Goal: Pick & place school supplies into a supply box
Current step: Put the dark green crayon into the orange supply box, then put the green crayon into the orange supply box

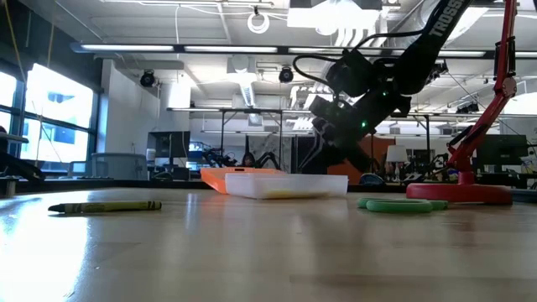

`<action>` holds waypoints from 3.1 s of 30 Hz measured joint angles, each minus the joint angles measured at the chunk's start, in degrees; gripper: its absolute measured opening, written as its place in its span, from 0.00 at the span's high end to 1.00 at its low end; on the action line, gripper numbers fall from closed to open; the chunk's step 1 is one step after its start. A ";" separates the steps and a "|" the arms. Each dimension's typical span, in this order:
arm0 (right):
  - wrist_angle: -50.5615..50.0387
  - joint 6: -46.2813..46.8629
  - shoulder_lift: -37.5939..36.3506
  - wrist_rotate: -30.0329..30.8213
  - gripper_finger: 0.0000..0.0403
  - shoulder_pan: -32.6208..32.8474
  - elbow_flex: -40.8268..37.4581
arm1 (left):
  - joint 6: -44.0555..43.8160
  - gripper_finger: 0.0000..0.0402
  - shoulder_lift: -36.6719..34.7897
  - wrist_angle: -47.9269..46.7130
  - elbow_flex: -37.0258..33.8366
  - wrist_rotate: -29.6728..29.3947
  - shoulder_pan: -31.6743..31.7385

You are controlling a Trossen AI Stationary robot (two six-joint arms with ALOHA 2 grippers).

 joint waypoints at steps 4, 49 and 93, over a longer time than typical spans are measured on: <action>0.07 -0.39 0.04 0.44 0.86 0.15 0.01 | 0.00 0.73 0.00 0.02 0.00 1.76 0.53; -16.08 18.90 -18.21 3.09 0.73 36.60 0.07 | 1.58 0.73 0.00 20.74 -38.26 20.09 5.47; -16.22 17.23 -18.19 3.19 0.73 37.01 0.07 | 7.53 0.73 0.00 52.51 -58.46 14.84 3.48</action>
